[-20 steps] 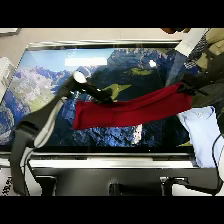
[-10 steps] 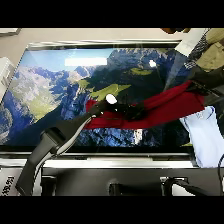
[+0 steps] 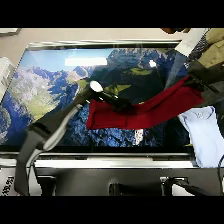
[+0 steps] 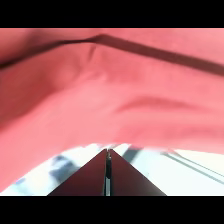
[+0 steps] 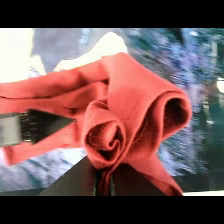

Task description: Fold the clothes and pants, and hang the long-sleeved shirts on hangers.

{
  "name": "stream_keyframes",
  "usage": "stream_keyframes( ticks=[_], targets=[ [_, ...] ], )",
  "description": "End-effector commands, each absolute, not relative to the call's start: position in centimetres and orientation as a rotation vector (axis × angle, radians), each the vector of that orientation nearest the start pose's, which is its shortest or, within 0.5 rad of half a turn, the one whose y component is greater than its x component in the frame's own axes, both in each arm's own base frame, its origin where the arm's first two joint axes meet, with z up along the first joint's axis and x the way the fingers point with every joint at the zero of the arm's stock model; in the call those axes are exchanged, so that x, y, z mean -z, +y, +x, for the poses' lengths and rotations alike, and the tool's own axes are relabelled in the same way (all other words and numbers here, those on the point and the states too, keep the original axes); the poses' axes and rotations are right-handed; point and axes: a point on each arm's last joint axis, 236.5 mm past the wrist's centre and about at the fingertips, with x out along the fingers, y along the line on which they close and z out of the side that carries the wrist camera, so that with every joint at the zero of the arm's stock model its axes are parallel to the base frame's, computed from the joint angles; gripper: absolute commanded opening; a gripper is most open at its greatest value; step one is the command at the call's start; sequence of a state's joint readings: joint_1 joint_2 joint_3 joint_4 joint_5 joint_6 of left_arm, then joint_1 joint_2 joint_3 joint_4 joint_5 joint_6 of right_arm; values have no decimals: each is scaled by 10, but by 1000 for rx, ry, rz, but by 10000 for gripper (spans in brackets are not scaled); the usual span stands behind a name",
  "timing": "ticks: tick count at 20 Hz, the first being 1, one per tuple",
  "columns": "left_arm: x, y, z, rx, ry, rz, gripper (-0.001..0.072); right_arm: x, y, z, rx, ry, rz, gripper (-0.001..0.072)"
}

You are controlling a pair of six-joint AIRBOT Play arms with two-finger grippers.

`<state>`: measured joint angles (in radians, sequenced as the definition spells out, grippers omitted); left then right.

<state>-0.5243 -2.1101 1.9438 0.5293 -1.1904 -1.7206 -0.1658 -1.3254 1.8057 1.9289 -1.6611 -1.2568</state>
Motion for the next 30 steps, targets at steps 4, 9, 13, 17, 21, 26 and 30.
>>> stream_keyframes(
  ticks=[4,9,13,17,21,26,30],
  targets=[
    [-61,-195,457,403,1424,-369,13,-189,113,401,-126,1199,590,28],
    [-120,-53,442,116,1338,-347,14,-154,228,399,-229,1268,535,28],
    [-140,-11,436,51,1280,-363,14,-108,315,391,-297,1331,526,28],
    [-138,-2,433,50,1292,-354,14,-54,374,384,-314,1388,527,28],
    [-138,-3,433,50,1291,-354,14,-14,400,379,-297,1449,550,28],
    [-138,-3,433,50,1292,-356,14,-4,414,399,-310,1389,610,28],
    [-138,-3,433,50,1292,-356,14,-21,413,412,-314,1324,646,28]
  ],
)
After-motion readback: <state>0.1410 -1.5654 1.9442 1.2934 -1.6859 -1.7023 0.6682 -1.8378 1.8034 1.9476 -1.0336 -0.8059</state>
